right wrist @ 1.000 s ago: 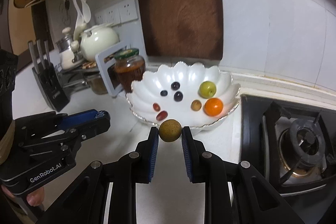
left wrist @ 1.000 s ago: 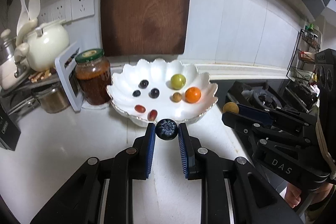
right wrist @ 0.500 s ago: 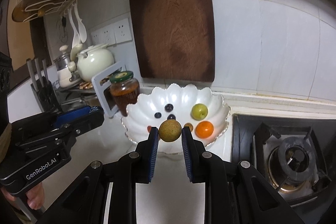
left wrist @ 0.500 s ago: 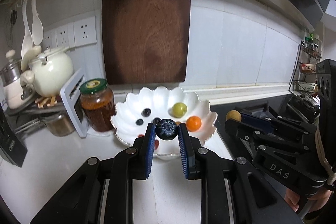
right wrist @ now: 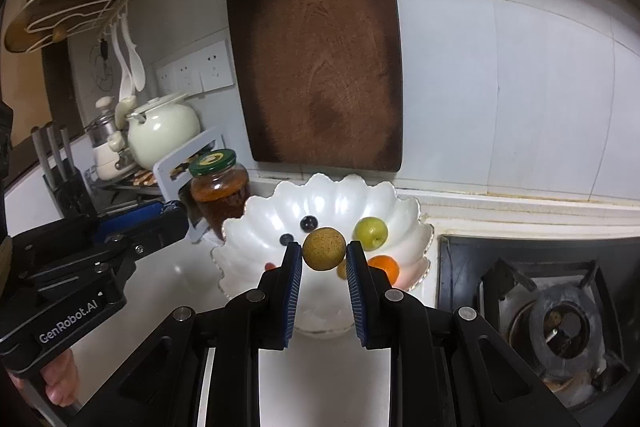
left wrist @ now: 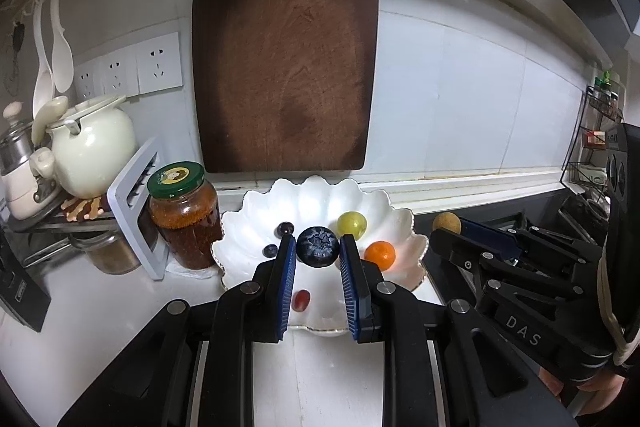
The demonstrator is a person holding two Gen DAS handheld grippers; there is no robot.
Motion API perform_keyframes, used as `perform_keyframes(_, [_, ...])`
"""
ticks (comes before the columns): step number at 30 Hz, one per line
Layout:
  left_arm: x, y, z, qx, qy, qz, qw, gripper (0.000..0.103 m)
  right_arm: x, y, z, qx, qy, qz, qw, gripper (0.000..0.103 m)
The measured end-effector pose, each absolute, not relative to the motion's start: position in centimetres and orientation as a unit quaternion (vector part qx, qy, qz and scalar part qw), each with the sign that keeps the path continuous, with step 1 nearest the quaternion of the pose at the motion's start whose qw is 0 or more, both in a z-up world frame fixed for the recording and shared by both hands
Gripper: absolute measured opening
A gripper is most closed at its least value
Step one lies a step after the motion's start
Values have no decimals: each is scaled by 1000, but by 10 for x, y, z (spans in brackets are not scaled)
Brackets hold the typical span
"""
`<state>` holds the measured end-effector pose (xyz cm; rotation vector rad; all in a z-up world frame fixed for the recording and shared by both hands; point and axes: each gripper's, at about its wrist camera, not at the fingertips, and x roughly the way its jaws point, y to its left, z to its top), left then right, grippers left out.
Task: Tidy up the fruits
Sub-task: 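Carry the kumquat and blueberry up over the white bowl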
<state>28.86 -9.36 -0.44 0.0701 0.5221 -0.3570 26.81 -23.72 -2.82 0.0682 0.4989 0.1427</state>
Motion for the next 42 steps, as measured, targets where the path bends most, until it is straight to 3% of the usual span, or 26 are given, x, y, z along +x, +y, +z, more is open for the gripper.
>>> perform_keyframes(23, [376,-94,-24,31,327,-150,933,23,353,-233,-37,8,296,49,954,24])
perform_keyframes(42, [436,-101,-81,43,427,-127,894,23,402,-237,-73,8,371,48,927,24])
